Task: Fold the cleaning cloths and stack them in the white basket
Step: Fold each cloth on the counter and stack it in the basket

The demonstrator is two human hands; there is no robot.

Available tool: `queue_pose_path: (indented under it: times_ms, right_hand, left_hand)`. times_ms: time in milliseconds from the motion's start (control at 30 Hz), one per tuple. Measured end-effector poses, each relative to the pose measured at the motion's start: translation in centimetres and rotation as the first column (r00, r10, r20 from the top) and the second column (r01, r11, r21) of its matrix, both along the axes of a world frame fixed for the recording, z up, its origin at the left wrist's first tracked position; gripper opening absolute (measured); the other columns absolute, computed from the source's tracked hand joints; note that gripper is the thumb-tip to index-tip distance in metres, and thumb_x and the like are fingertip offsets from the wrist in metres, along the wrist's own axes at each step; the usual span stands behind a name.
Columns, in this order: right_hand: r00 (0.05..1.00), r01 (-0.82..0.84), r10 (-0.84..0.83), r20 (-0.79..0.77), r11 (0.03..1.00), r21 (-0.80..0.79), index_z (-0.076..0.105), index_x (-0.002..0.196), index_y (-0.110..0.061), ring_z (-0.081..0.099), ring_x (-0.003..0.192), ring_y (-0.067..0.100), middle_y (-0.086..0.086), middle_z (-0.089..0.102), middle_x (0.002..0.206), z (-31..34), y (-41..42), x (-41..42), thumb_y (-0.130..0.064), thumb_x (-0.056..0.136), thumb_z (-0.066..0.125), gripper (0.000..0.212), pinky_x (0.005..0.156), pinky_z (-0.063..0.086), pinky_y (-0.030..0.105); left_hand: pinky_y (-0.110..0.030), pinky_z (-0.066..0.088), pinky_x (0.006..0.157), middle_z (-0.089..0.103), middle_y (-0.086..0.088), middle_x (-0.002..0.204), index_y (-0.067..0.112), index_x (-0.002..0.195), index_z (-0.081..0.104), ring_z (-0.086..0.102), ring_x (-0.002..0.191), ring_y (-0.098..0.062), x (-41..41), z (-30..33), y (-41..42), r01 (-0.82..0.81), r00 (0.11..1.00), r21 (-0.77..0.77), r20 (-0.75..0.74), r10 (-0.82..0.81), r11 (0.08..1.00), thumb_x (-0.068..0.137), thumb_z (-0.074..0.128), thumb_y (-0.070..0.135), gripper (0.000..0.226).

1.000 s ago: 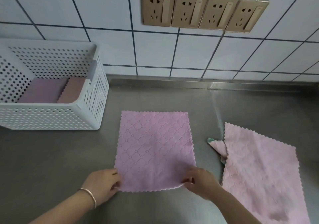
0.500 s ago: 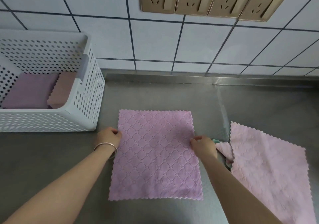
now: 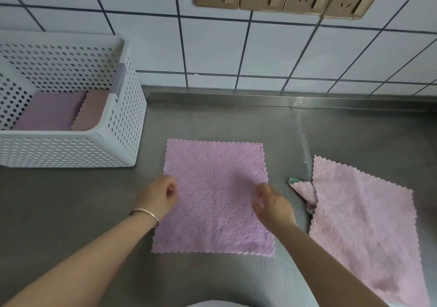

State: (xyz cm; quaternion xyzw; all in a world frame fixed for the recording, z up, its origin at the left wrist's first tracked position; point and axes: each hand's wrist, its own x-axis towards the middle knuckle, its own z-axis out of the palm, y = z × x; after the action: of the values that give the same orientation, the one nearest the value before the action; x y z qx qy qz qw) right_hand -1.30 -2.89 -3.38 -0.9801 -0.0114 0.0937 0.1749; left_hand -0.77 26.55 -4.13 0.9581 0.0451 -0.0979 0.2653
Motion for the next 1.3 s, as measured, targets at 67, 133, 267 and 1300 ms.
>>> queue_pose_path:
  times_ms: [67, 133, 267, 1300]
  right_hand:
    - [0.957, -0.271, 0.271, 0.104, 0.962, -0.014, 0.058, 0.097, -0.021, 0.062, 0.077, 0.02, -0.002, 0.059, 0.089, -0.4, 0.3, -3.0, -0.027, 0.074, 0.067, 0.025, 0.052, 0.048, 0.026]
    - [0.9, -0.417, 0.418, 0.125, 0.908, -0.033, 0.052, 0.092, -0.027, 0.058, 0.077, 0.016, -0.006, 0.058, 0.086, -1.0, 0.5, -5.7, -0.037, 0.065, 0.061, 0.03, 0.057, 0.052, 0.025]
    - [0.879, -0.454, 0.462, 0.121, 0.886, -0.091, 0.054, 0.09, -0.027, 0.056, 0.086, 0.016, -0.007, 0.06, 0.093, -1.7, 0.6, -8.6, -0.042, 0.059, 0.056, 0.034, 0.071, 0.043, 0.026]
    - [0.864, 0.454, -0.263, -0.429, 0.776, 0.439, 0.057, 0.071, -0.021, 0.051, 0.066, 0.014, -0.003, 0.056, 0.068, 3.6, -2.1, 1.3, -0.02, 0.089, 0.061, 0.018, 0.056, 0.037, 0.023]
  left_hand:
    - [-0.03, 0.052, 0.067, 0.06, 0.003, 0.083, 0.023, 0.08, 0.058, 0.06, 0.076, -0.019, -2.7, 0.2, -0.6, 0.302, 0.951, 0.079, 0.05, -0.306, 0.95, 0.073, 0.062, 0.025, 0.009]
    - [-0.024, 0.052, 0.062, 0.06, 0.007, 0.079, 0.029, 0.078, 0.058, 0.06, 0.07, -0.016, -5.0, 0.0, -1.1, 0.52, 0.841, 0.201, 0.052, -0.539, 0.83, 0.062, 0.056, 0.044, 0.022]
    - [-0.023, 0.053, 0.063, 0.062, 0.005, 0.087, 0.026, 0.085, 0.06, 0.06, 0.076, -0.016, -7.2, -0.1, -1.5, 0.614, 0.758, 0.288, 0.043, -0.65, 0.735, 0.053, 0.055, 0.05, 0.04]
    - [-0.021, 0.044, 0.068, 0.07, -0.002, 0.093, 0.012, 0.105, 0.068, 0.064, 0.085, -0.017, -0.3, 4.1, 0.8, -0.318, 0.926, -0.377, -0.321, 0.199, 0.87, 0.091, 0.058, 0.02, 0.019]
